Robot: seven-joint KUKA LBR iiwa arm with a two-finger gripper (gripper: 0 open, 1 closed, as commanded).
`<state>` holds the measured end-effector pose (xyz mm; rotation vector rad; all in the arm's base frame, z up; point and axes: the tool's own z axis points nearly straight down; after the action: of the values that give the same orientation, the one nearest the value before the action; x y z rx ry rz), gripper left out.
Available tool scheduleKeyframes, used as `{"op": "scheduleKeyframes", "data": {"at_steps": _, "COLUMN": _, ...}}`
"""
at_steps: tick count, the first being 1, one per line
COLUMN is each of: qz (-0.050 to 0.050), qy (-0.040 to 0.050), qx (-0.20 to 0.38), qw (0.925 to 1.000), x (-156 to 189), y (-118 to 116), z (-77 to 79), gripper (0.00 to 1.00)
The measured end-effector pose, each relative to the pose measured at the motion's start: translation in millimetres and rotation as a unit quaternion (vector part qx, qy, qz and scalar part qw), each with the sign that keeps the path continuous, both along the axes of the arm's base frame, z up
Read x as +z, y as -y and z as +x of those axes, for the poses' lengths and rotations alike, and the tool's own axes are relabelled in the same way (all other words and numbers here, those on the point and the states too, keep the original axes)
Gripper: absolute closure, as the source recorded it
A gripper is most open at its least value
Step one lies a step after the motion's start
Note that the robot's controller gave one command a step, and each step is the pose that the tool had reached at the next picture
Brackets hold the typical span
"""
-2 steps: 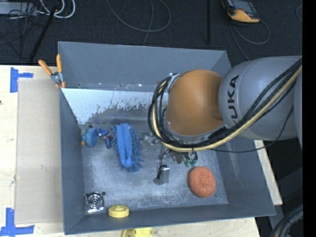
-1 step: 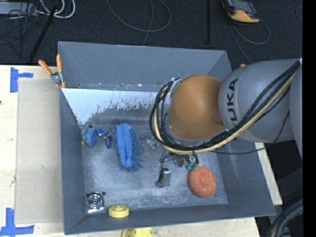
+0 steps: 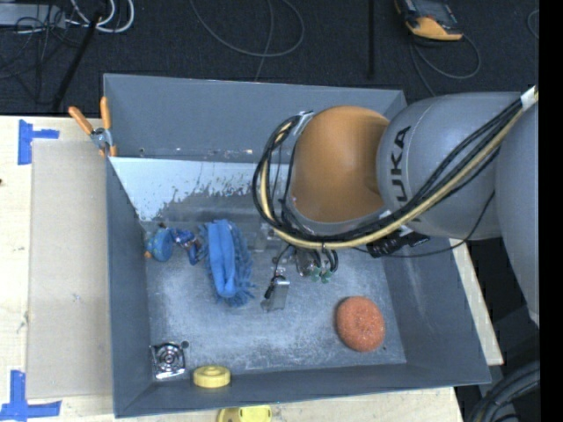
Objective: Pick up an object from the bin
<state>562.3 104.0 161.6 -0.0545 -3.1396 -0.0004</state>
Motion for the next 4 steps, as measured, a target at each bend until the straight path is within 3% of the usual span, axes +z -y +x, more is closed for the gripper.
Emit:
{"op": "scheduleKeyframes", "data": {"at_steps": 1, "qz": 0.001, "qy": 0.0003, "qx": 0.052, "qw": 0.9987, "x": 15.7, "y": 42.0, "z": -15.5, "gripper": 0.00}}
{"op": "scheduleKeyframes", "data": {"at_steps": 2, "qz": -0.002, "qy": 0.0017, "qx": 0.040, "qw": 0.9992, "x": 9.6, "y": 35.0, "z": 1.7, "gripper": 0.00}}
{"op": "scheduleKeyframes", "data": {"at_steps": 3, "qz": 0.002, "qy": 0.0032, "qx": 0.045, "qw": 0.9990, "x": -16.6, "y": -5.0, "z": 23.4, "gripper": 0.00}}
{"op": "scheduleKeyframes", "data": {"at_steps": 4, "qz": 0.000, "qy": 0.0009, "qx": 0.073, "qw": 0.9974, "x": -49.2, "y": -0.2, "z": 25.6, "gripper": 0.00}}
